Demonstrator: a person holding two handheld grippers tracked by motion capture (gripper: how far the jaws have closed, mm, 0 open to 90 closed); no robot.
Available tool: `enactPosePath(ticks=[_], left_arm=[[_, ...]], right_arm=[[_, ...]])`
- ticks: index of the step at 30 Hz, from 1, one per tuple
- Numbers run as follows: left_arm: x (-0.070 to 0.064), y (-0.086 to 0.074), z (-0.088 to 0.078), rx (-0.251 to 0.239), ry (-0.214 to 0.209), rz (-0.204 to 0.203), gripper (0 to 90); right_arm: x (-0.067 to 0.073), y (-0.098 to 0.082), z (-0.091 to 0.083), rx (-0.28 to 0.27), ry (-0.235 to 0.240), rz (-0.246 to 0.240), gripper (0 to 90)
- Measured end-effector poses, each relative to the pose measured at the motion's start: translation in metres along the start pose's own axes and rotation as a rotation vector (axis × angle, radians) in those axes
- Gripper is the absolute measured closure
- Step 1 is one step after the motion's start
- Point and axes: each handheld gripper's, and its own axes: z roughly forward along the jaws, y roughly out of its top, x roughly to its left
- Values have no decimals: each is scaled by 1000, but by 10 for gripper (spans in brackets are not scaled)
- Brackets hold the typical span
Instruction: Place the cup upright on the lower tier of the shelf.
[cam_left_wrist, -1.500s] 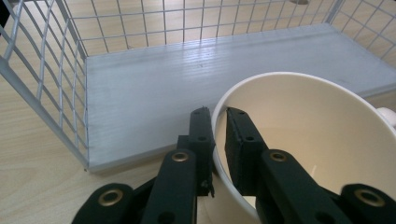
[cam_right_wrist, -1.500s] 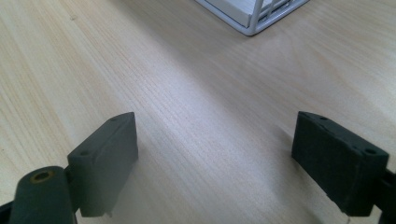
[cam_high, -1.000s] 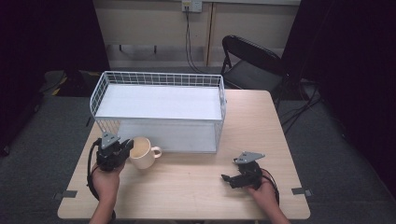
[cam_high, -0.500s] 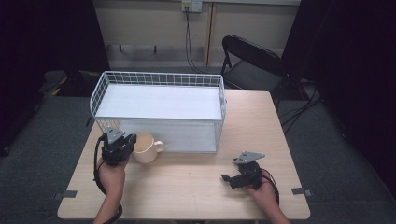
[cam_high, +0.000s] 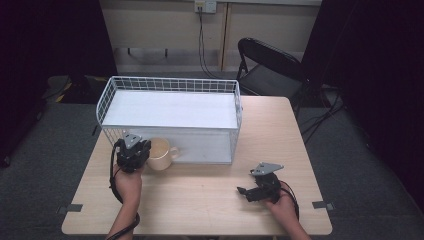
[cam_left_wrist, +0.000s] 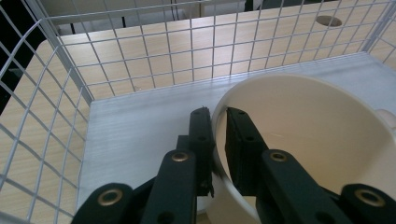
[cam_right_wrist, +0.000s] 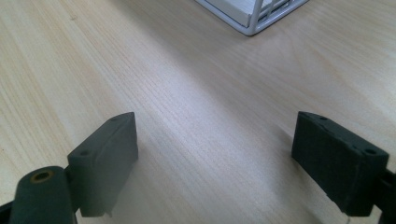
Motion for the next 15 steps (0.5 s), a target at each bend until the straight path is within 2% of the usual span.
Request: enactPosePath(ticks=[15], left_arm=[[0,4,9,-2,30,-18,810]], right_arm=[[0,0,0,-1,-2,0,139]])
